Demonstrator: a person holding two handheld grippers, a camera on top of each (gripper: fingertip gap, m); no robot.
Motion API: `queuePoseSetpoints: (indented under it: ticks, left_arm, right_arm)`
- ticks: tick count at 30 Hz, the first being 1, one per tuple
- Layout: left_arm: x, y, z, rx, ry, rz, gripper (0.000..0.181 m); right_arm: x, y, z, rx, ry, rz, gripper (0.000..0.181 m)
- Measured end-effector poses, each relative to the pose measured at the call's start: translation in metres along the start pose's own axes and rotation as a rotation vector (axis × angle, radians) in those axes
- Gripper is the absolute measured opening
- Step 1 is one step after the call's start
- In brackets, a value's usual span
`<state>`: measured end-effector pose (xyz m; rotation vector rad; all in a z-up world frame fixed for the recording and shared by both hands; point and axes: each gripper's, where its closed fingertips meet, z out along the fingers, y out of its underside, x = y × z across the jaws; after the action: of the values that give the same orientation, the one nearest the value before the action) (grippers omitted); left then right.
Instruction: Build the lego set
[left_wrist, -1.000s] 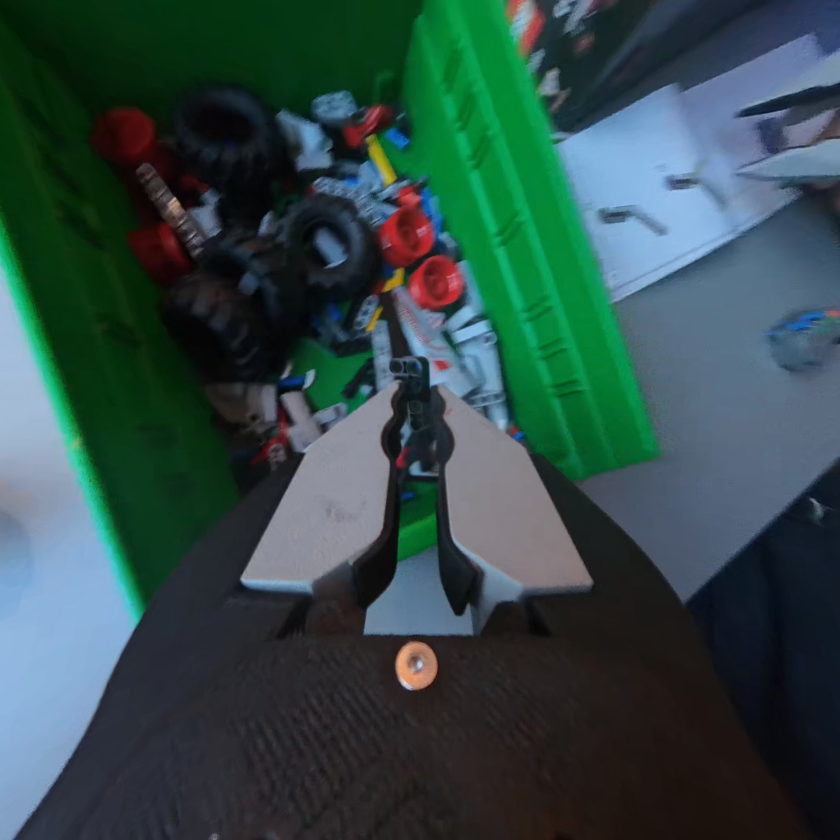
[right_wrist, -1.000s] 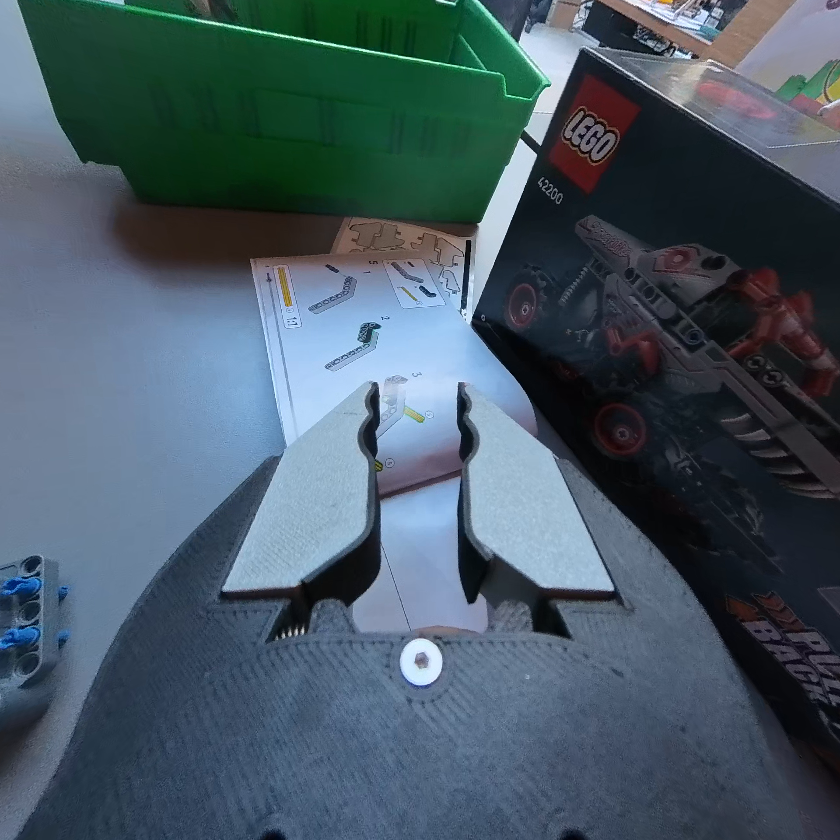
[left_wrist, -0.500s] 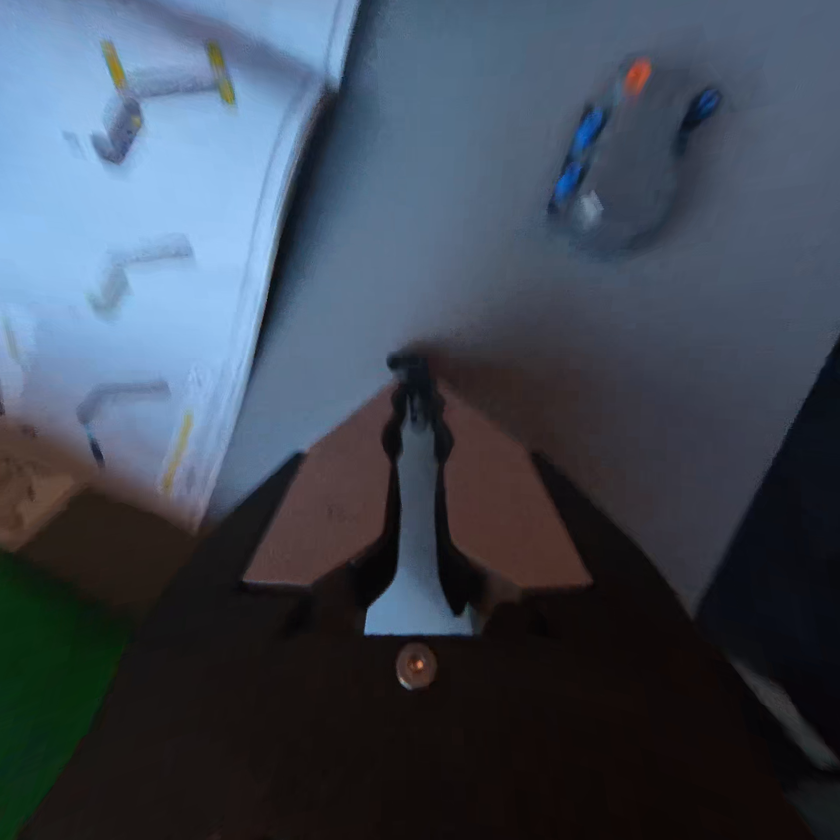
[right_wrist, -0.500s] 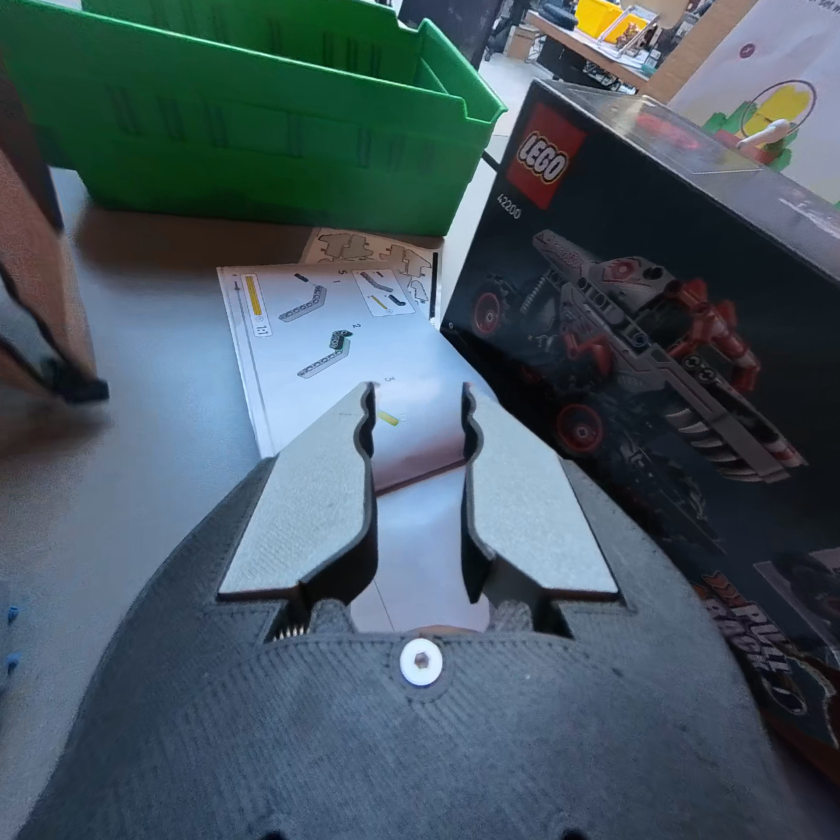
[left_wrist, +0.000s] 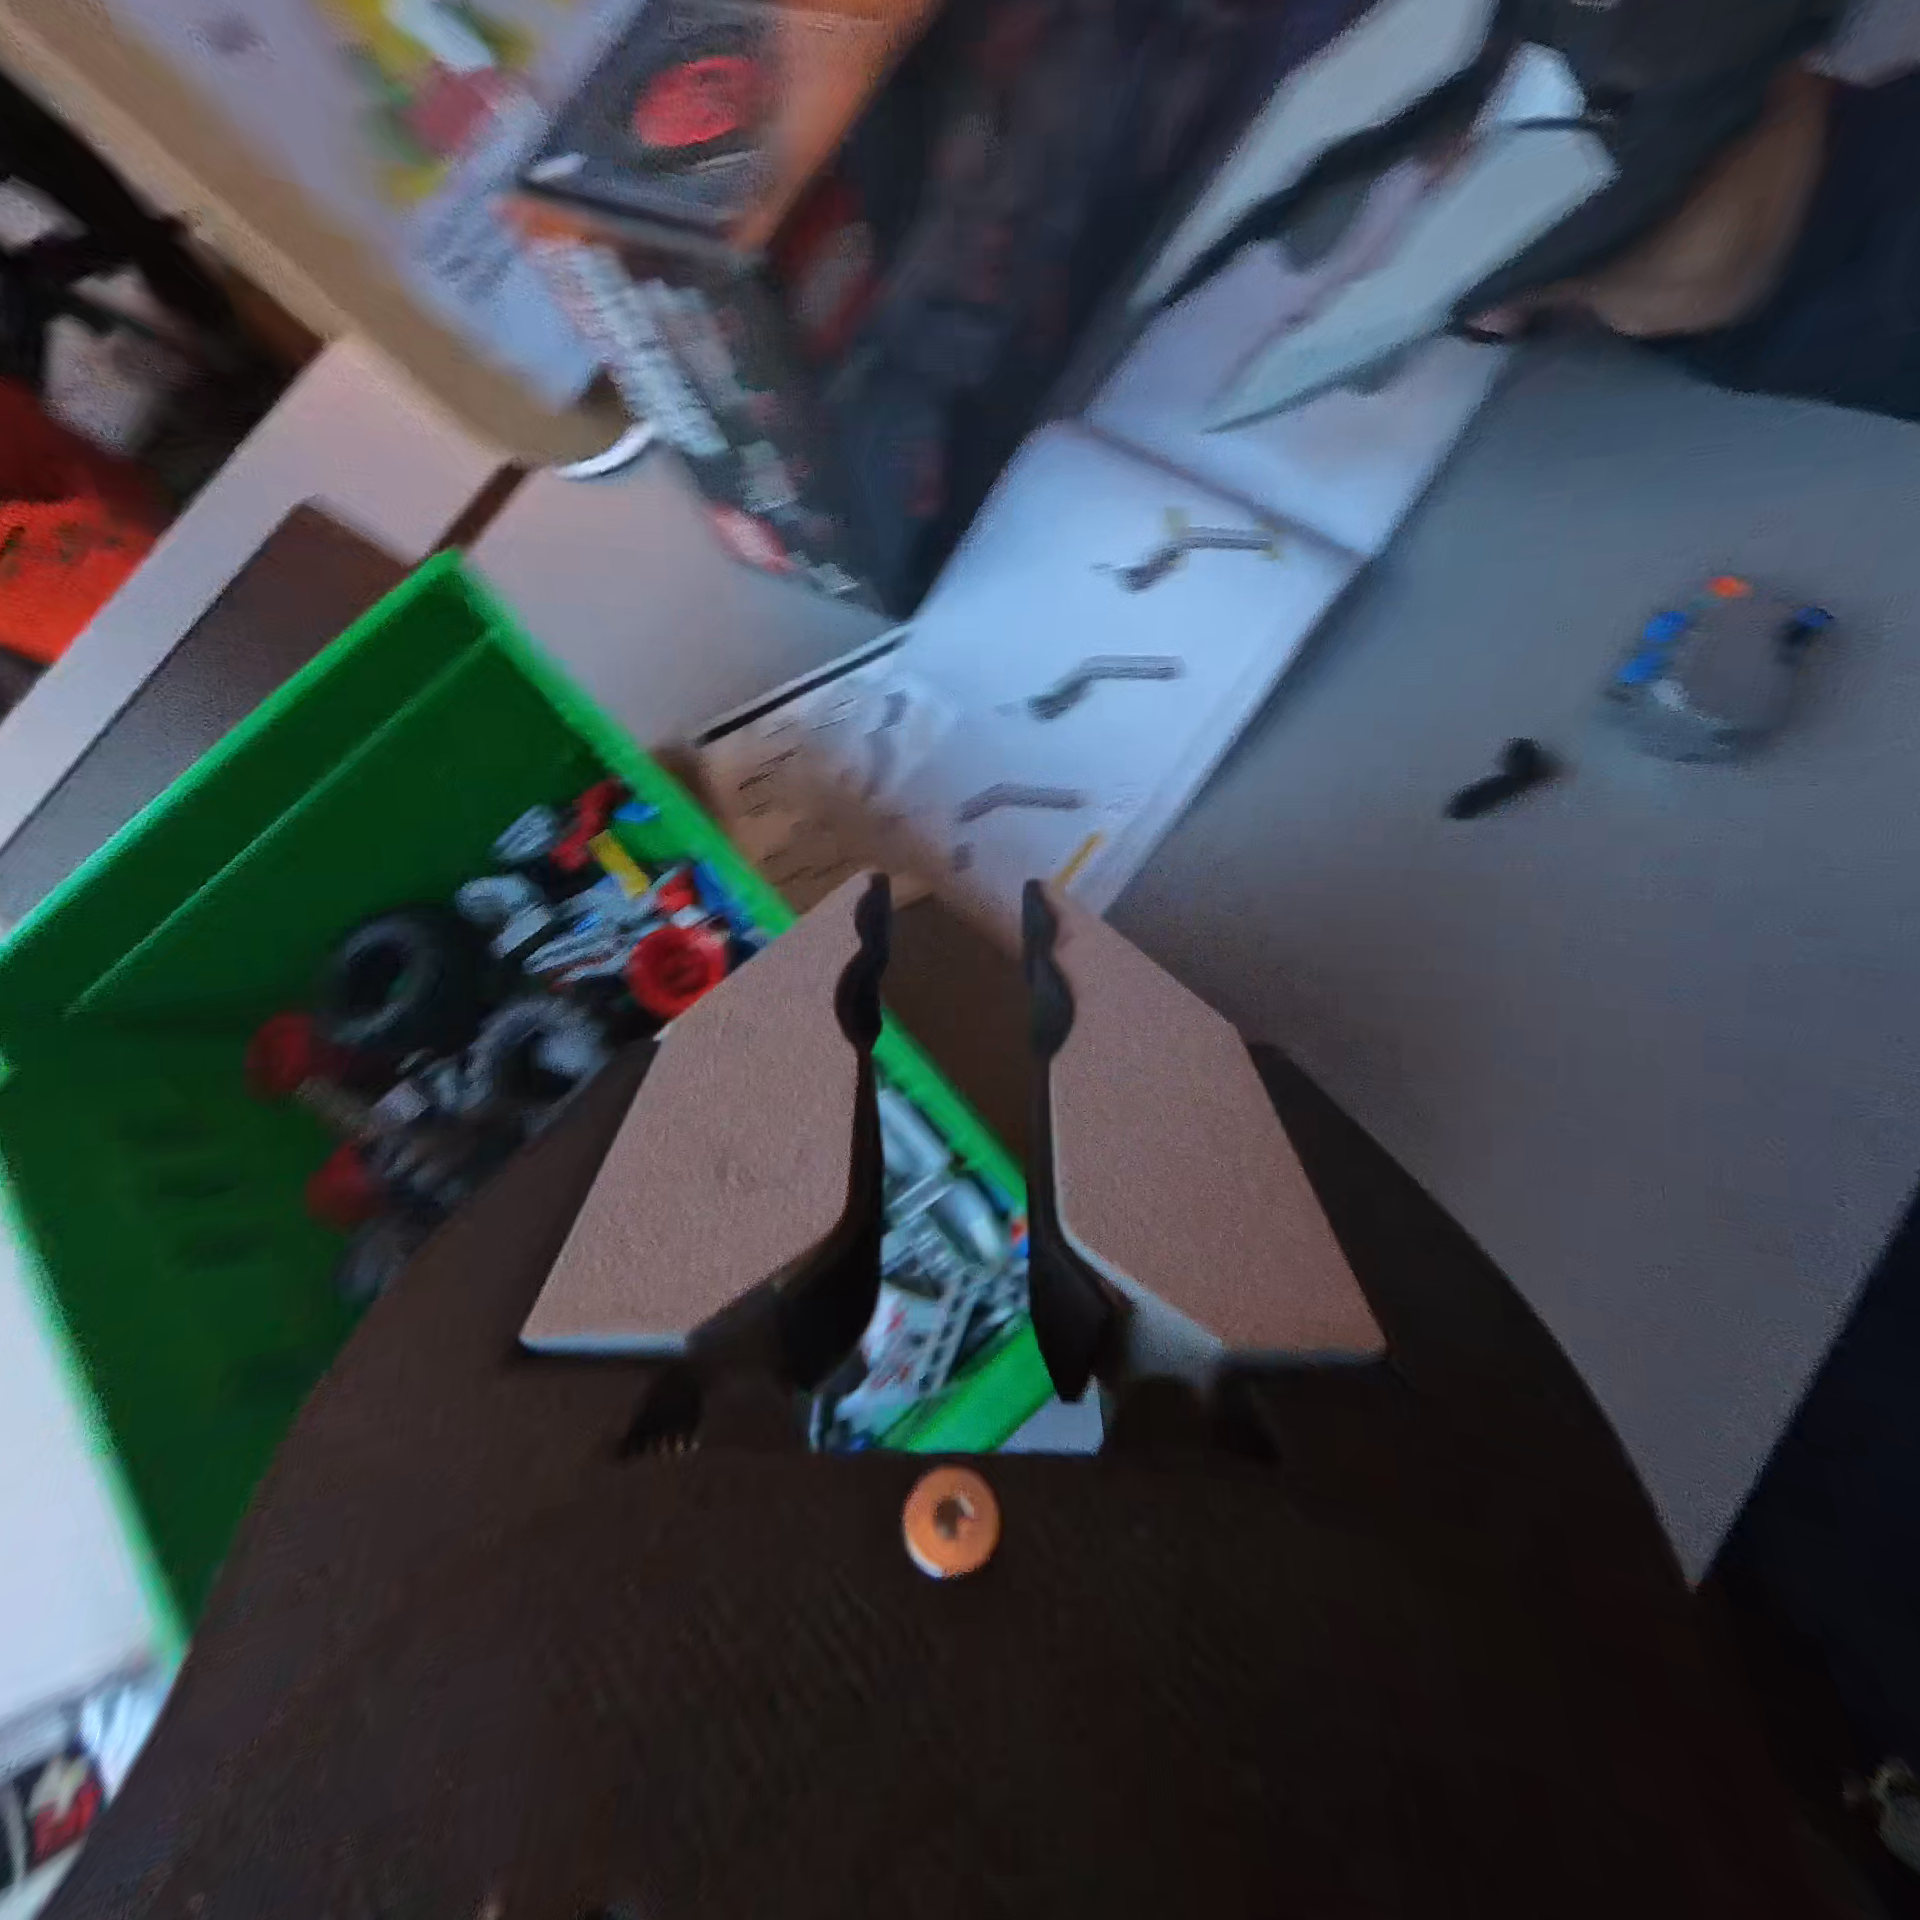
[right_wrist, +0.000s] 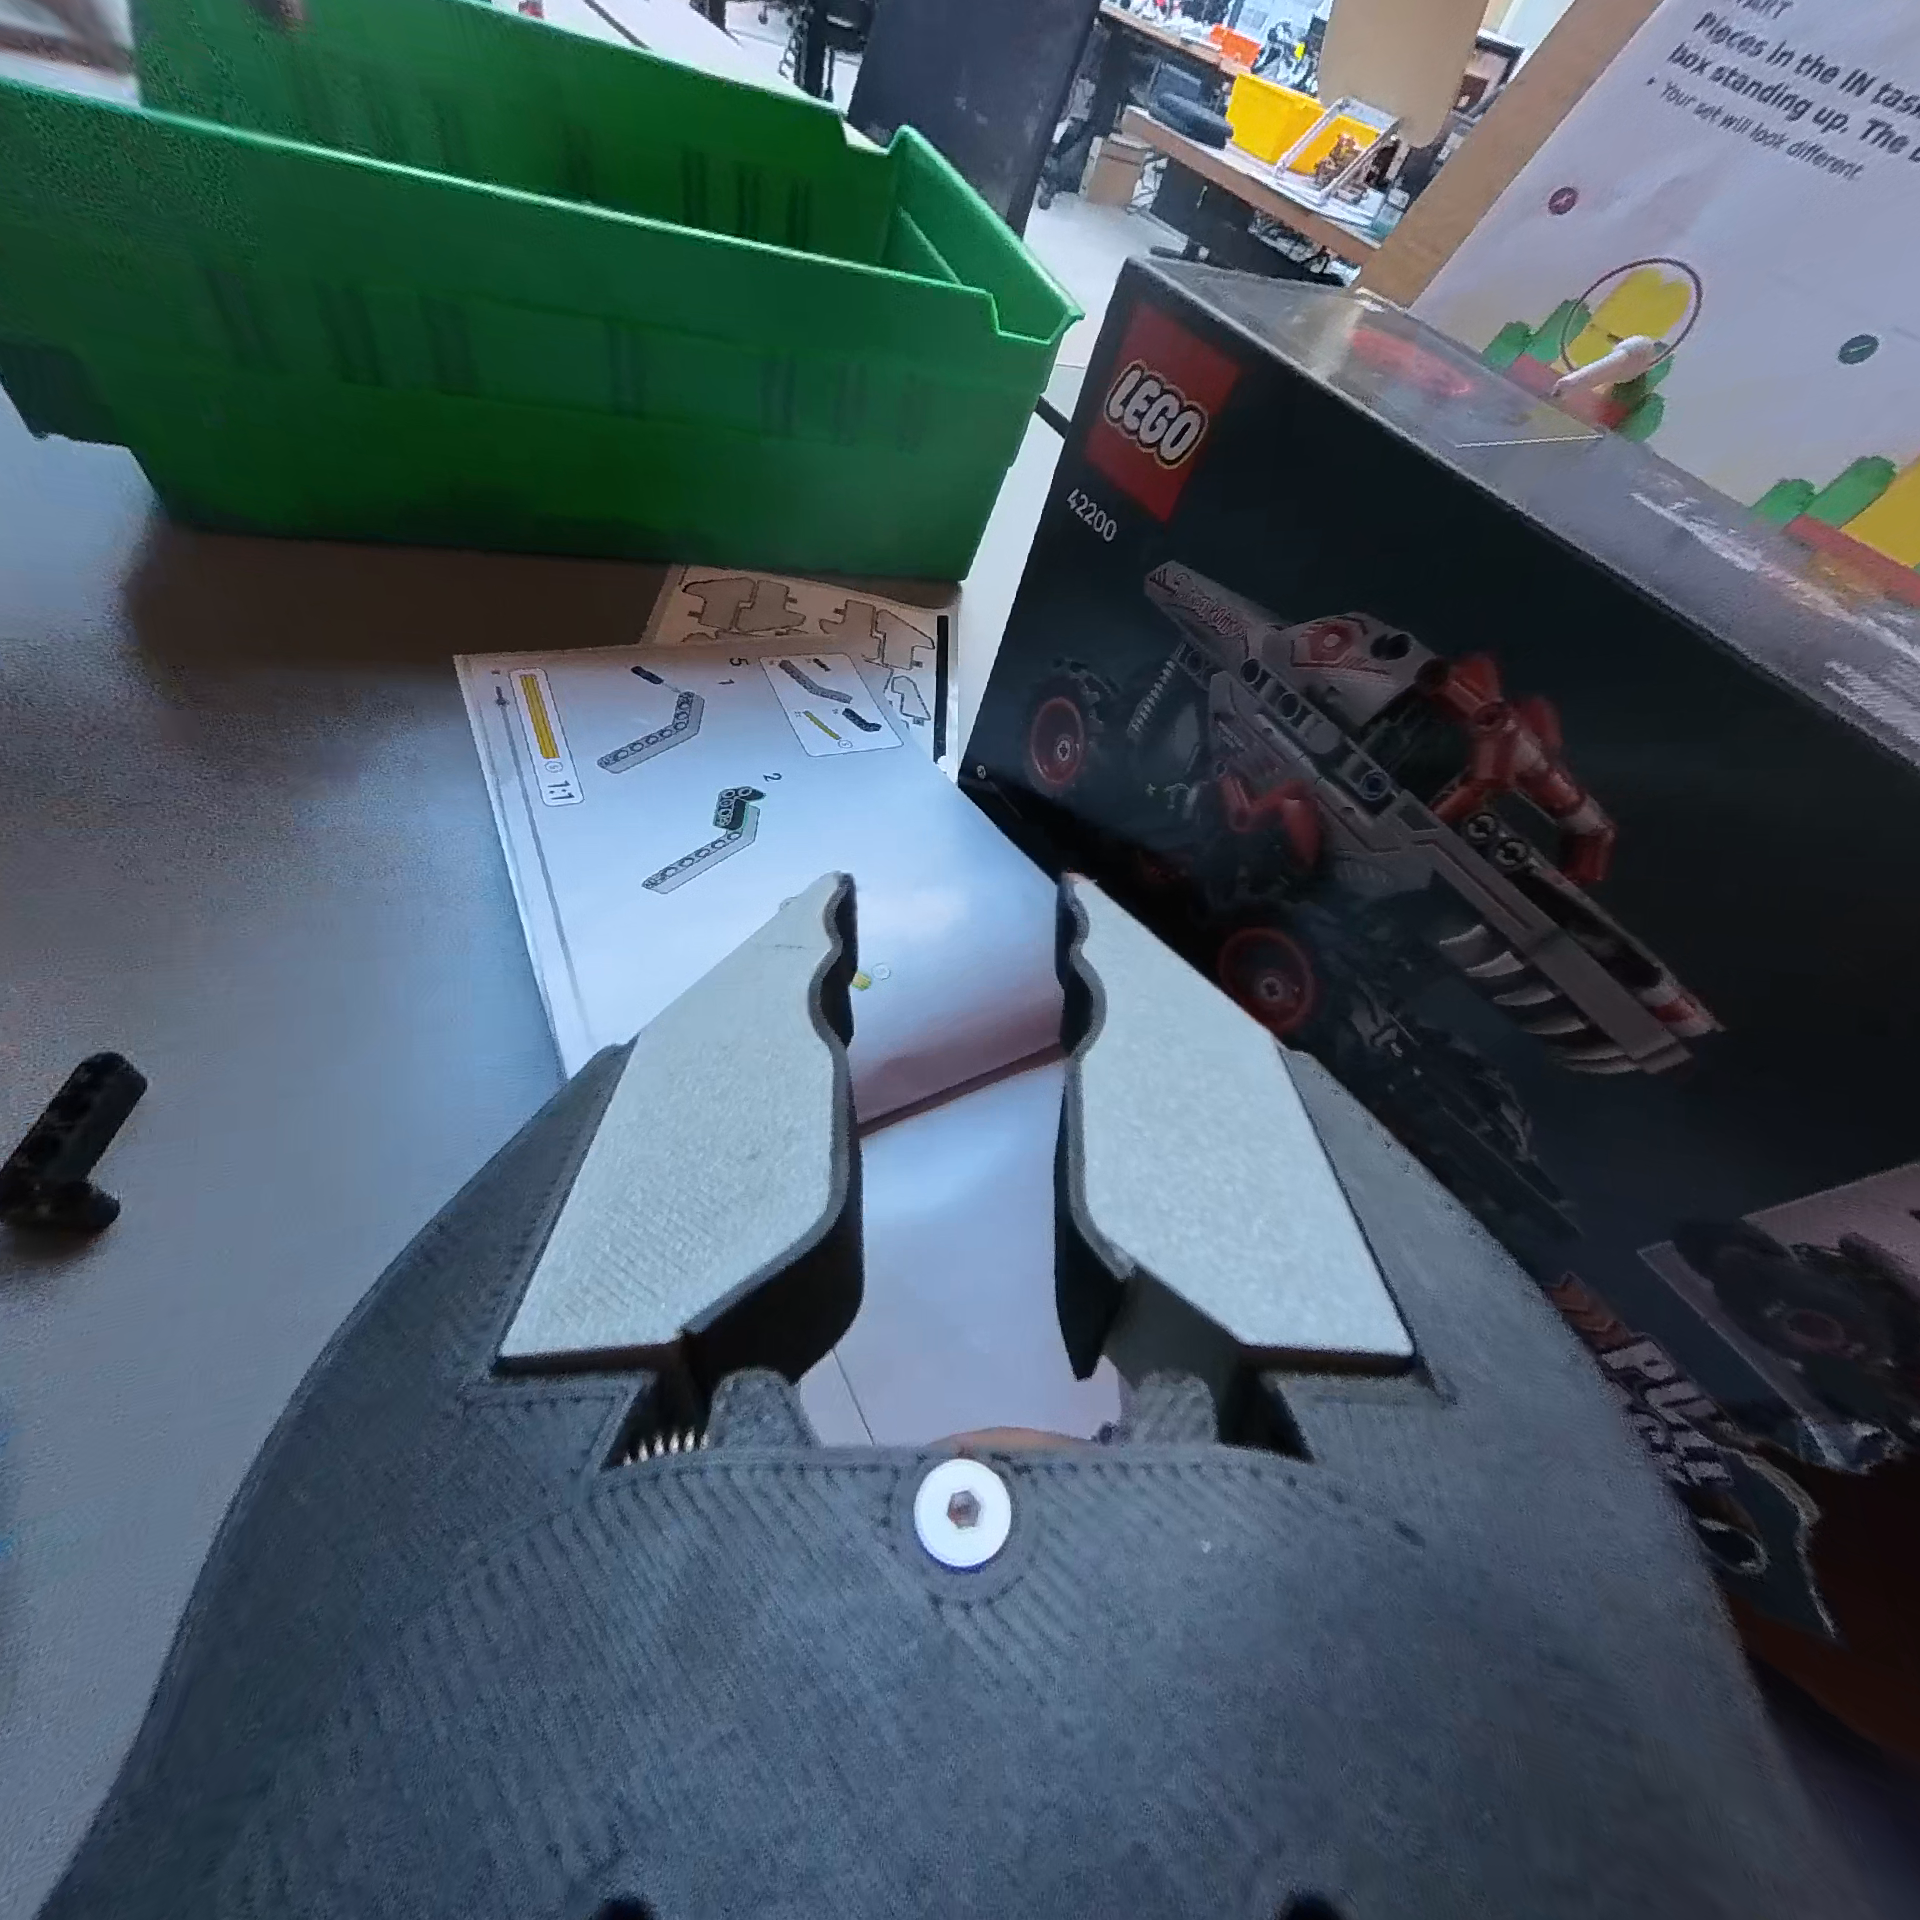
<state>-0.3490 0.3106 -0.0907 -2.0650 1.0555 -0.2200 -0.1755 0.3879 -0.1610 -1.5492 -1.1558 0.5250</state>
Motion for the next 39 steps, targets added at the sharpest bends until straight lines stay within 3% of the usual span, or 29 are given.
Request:
queuePoseSetpoints:
  ticks: [1,4,9,13,14,16,19,21,24,34,39]
  left_arm:
    - [-0.023,0.011,-0.008,-0.010,-0.037,-0.054,0.022]
    - [-0.085,0.065,-0.017,-0.144,-0.160,-0.200,0.021]
    - [-0.110,0.113,-0.001,-0.224,-0.105,-0.284,0.018]
    - [-0.079,0.100,0.030,-0.147,0.083,-0.171,0.012]
    - [-0.070,0.101,0.034,-0.161,0.133,-0.129,0.006]
    - [-0.061,0.109,0.043,-0.227,0.182,-0.039,0.010]
    - [-0.069,0.122,0.061,-0.328,0.178,0.073,0.015]
    - [-0.076,0.122,0.070,-0.349,0.180,0.097,0.003]
    - [-0.112,0.138,0.078,-0.476,0.030,0.179,0.002]
    - [-0.113,0.116,0.086,-0.387,0.103,0.118,0.002]
    - [-0.114,0.126,0.089,-0.477,0.086,0.160,0.003]
  right_arm:
    - [0.001,-0.001,-0.001,0.004,0.004,0.005,0.035]
    - [-0.001,-0.003,-0.002,0.026,-0.022,0.019,0.036]
    - [-0.011,-0.011,-0.005,0.078,-0.068,0.011,0.039]
    - [-0.007,-0.011,-0.007,0.079,-0.017,0.002,0.039]
    - [-0.005,-0.011,-0.008,0.080,-0.005,0.005,0.039]
    - [0.001,-0.011,-0.008,0.087,0.021,0.015,0.038]
    - [0.014,-0.008,-0.006,0.078,0.066,0.039,0.037]
    - [0.021,-0.005,-0.005,0.069,0.084,0.057,0.038]
    - [0.027,-0.004,-0.007,0.066,0.110,0.067,0.037]
    - [0.024,-0.001,-0.005,0.047,0.100,0.042,0.033]
    - [0.020,-0.003,-0.006,0.058,0.078,0.043,0.032]
